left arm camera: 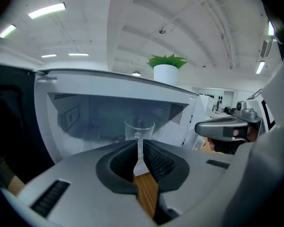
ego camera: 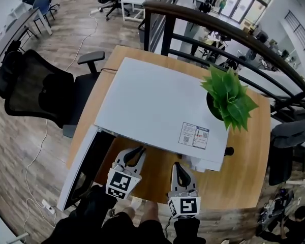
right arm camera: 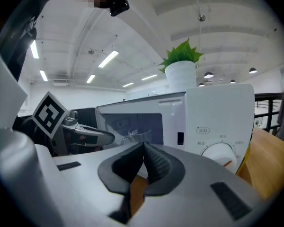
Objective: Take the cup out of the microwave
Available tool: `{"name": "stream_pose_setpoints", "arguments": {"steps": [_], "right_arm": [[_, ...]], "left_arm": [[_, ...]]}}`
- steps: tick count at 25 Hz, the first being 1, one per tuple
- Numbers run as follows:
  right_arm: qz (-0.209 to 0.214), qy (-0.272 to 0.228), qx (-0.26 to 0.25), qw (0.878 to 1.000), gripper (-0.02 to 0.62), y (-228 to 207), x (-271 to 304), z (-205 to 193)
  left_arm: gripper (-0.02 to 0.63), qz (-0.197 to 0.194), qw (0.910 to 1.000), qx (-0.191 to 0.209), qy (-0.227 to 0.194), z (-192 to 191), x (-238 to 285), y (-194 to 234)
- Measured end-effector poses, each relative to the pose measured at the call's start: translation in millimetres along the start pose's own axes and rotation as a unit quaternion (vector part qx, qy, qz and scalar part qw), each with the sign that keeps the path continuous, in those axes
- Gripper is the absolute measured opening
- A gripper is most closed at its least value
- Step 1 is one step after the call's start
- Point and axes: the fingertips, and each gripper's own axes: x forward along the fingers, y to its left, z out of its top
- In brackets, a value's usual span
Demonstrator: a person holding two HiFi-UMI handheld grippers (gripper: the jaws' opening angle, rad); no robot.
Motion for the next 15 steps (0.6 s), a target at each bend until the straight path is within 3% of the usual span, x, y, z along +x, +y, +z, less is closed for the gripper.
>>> {"name": "stream_pose_setpoints", "arguments": {"steps": [1,3,5,15], "right_arm": [[0.005,0.003,-0.006,1.0,0.015,-0.3,1.3,-2.7],[0.015,0.01,-0.016,1.0,0.015,-0.1,3.6,-6.4],[0.02,0.014,-0.016,1.0,0.015,0.1,5.7,-8.7],[0.032,0.024,-0.01,0.999,0.015,-8.0,9.4,-17.3]], "left_arm": [[0.033,-0.007,1.0,-0.002,0.004,-2.0,4.0,-0.6],[0.157,-0.019,0.9997,-0.005,0.013,-7.2,12.5,-1.8],[0.202,-0.019,0.9995,-0.004,0.023,-12.4,20.7,-0.3],[0.222,-0.025,0.9993,-0.003,0.029,-18.1,48.1,-2.2]]}}
